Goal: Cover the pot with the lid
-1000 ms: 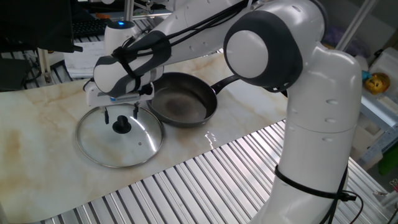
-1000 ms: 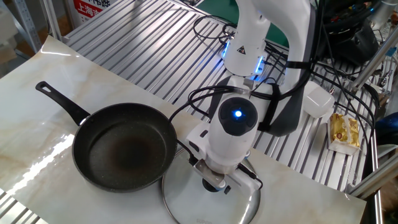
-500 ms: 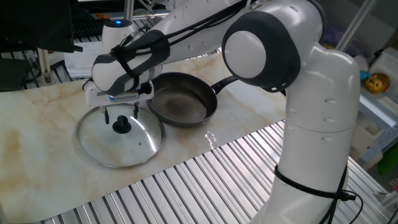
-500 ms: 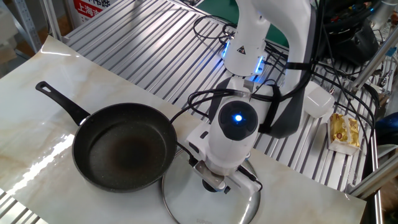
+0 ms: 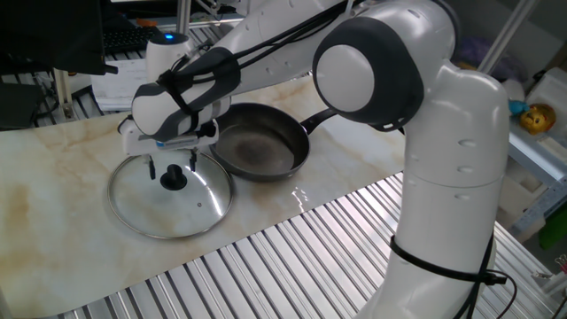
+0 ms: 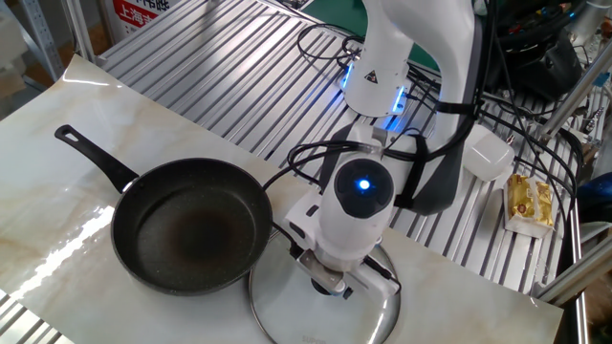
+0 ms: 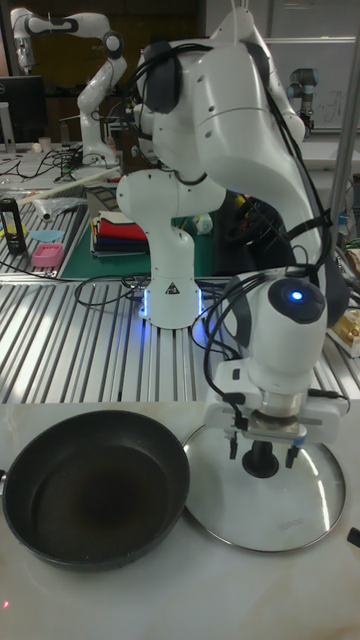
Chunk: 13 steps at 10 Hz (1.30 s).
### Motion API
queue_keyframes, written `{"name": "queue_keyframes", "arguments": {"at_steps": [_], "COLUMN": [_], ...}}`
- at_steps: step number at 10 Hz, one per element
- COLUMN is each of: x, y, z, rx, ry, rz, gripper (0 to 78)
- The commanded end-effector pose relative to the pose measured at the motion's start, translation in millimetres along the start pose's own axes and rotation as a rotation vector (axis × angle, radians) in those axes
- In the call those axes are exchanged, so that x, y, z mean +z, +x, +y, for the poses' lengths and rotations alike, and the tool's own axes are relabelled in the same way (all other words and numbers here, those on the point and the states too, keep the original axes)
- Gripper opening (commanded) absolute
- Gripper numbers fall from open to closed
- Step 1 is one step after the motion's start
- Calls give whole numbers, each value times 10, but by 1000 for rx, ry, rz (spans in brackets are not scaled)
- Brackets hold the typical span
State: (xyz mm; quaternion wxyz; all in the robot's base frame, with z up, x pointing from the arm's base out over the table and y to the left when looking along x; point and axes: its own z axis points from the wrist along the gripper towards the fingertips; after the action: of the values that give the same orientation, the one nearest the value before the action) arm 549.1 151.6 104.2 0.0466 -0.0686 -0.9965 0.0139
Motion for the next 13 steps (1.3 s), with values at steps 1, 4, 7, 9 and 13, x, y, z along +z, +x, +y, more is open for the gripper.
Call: {"name": "queue_keyframes", "arguments": {"at_steps": [1,4,7,9,13], "x": [57,33,-11,-19,-33], "y": [89,73,37,45,61], "z": [-66,-59,-43,-29,-2], "rx": [18,13,21,22,30], "ry": [-14,-18,-17,-23,-21], "rz": [3,-16,-26,-34,-34], "gripper": [774,774,774,774,774]}}
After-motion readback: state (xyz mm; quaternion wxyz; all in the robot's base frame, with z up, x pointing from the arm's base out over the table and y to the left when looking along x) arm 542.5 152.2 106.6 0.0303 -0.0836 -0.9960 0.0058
